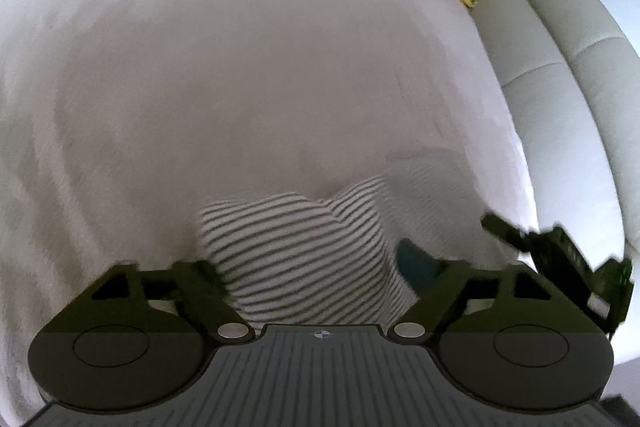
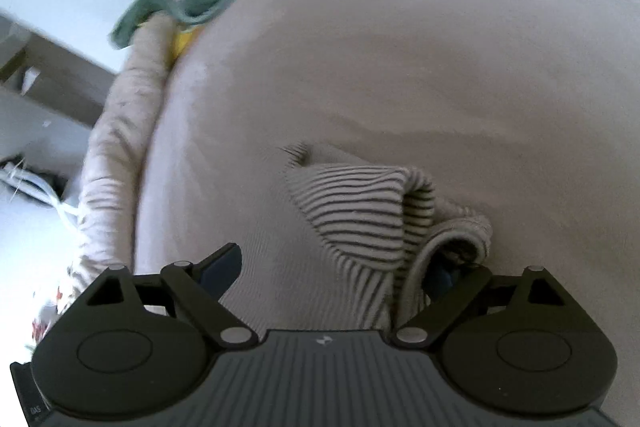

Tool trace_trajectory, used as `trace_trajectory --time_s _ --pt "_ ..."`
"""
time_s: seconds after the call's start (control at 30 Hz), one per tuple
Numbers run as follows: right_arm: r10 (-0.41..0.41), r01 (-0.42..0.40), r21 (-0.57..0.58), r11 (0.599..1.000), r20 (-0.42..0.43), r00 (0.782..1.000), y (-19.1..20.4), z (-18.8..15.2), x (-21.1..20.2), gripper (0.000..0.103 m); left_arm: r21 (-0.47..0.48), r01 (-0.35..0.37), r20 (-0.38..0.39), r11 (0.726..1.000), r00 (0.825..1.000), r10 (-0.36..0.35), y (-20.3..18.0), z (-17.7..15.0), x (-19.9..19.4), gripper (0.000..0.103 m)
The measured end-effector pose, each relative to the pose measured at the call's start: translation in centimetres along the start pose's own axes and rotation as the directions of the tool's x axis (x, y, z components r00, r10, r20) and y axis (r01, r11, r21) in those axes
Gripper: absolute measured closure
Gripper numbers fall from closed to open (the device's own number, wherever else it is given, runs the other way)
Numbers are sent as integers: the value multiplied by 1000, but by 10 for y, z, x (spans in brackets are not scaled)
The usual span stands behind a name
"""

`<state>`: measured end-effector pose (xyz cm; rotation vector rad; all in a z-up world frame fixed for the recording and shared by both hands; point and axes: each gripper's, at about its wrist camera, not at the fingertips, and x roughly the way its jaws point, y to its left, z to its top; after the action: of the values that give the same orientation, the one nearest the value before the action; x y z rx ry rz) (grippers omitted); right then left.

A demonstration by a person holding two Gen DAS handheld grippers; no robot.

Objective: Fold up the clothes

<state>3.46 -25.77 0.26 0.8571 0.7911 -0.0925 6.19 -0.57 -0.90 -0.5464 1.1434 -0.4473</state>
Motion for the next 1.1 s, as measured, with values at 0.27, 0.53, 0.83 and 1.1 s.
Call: trace_trajectory --time_s 0.27,0.53,0.83,1.1 --pt "-212 183 -380 907 -35 977 48 18 -15 16 24 -16 -78 1000 997 18 11 -24 -33 19" --pt "-428 411 -349 842 31 903 26 17 -60 10 68 -4 32 998 999 2 33 2 -90 9" --pt "-7 1 -104 995 -55 998 53 91 31 6 167 190 -134 967 976 -169 -14 8 -20 7" --pt "-108 38 -261 965 -258 960 70 67 90 3 195 174 -200 965 970 -135 -10 3 -10 6"
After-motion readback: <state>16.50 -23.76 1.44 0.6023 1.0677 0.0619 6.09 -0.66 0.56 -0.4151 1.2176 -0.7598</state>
